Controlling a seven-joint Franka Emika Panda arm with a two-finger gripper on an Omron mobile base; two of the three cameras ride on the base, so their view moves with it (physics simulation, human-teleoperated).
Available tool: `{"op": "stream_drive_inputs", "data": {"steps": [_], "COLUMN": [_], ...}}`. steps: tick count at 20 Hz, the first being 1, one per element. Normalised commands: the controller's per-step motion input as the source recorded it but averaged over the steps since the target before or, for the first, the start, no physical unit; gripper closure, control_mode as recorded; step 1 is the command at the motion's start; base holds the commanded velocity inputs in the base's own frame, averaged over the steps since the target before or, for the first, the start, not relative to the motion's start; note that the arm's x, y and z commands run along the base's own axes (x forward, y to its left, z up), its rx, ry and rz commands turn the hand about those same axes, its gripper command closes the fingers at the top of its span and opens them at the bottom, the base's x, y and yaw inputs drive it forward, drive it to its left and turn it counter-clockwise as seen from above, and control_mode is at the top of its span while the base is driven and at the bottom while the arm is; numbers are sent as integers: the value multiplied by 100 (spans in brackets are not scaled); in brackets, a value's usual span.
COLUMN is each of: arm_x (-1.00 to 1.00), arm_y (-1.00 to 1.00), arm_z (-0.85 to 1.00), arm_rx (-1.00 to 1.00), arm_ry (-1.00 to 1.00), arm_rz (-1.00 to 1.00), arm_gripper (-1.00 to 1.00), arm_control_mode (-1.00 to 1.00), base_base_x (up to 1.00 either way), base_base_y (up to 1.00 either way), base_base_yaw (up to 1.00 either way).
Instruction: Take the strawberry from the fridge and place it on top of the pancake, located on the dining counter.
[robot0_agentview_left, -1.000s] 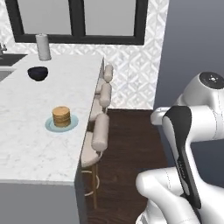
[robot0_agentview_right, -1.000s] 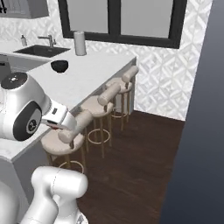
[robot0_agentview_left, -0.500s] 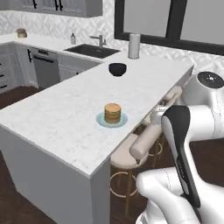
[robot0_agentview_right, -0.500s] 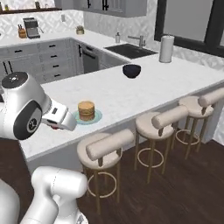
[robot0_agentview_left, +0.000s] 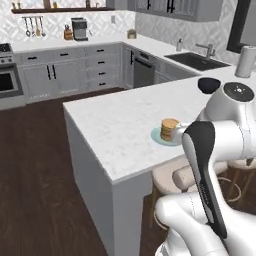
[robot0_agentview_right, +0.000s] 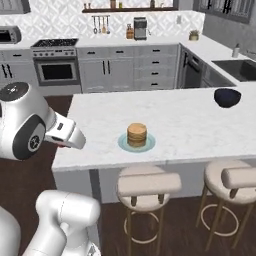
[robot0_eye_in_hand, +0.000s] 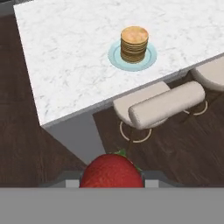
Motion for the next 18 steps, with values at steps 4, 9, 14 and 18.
{"op": "stream_drive_inputs", "data": {"steps": [4,9,14,18], "arm_x": [0,0,0,0], "arm_y": [0,0,0,0], "arm_z": [0,0,0,0], "arm_rx": [0,0,0,0], "arm_ry": [0,0,0,0], "arm_rz": [0,0,0,0], "arm_gripper": [100,100,100,100], "arm_control_mode": [100,100,100,100], "base_base_x": [-24,-1,5,13], "base_base_y": [-100,-97,-81,-21], "base_base_yaw": [57,59,36,-18]}}
